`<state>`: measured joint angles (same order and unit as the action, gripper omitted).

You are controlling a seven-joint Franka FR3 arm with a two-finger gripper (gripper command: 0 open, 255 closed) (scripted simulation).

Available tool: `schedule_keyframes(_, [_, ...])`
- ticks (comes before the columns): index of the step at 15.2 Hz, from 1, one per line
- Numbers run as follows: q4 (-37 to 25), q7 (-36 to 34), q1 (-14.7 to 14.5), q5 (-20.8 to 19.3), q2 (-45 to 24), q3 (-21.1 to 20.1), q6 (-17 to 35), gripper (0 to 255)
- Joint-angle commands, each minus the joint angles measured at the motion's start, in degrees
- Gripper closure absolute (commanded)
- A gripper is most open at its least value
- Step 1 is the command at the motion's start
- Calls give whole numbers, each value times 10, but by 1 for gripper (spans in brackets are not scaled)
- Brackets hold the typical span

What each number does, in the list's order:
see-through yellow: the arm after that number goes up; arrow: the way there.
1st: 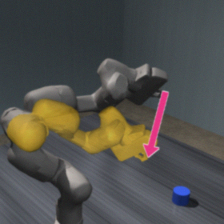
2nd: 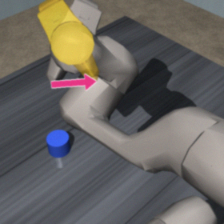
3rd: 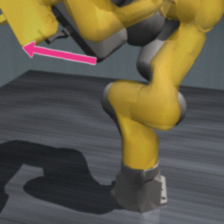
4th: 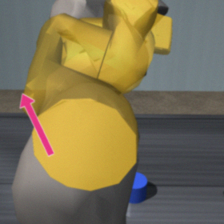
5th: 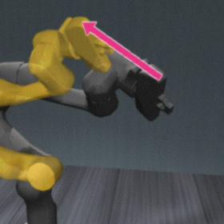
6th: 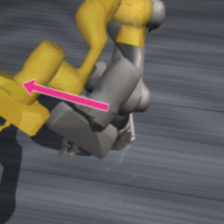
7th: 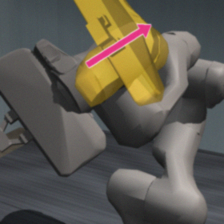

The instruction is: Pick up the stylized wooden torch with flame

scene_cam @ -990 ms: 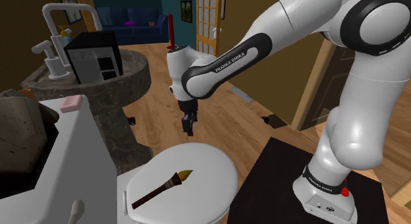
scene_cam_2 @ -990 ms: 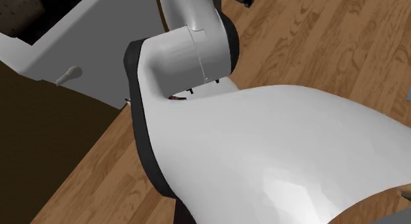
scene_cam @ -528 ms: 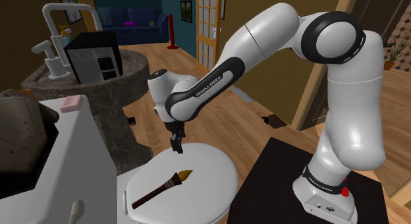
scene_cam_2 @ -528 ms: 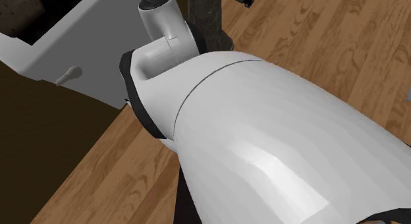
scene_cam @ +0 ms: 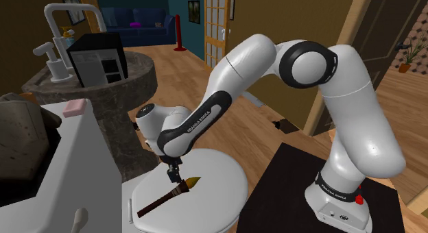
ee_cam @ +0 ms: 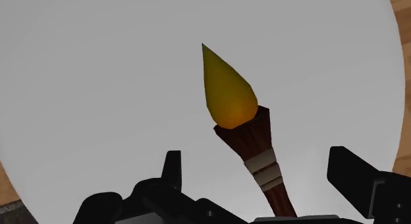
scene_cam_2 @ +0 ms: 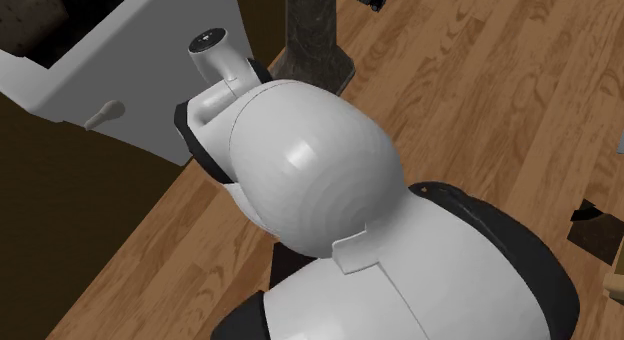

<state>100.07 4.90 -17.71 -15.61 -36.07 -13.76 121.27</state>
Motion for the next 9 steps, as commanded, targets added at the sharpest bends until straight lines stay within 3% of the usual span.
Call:
schedule_keyframes(1, [-37,7,-14,-11,-43,0,-6,0])
schedule_keyframes(4, [-86,15,-35,-25,-98,1,-14,0])
schedule_keyframes(9, [-96,11,-39,-31,-128,6,6,0])
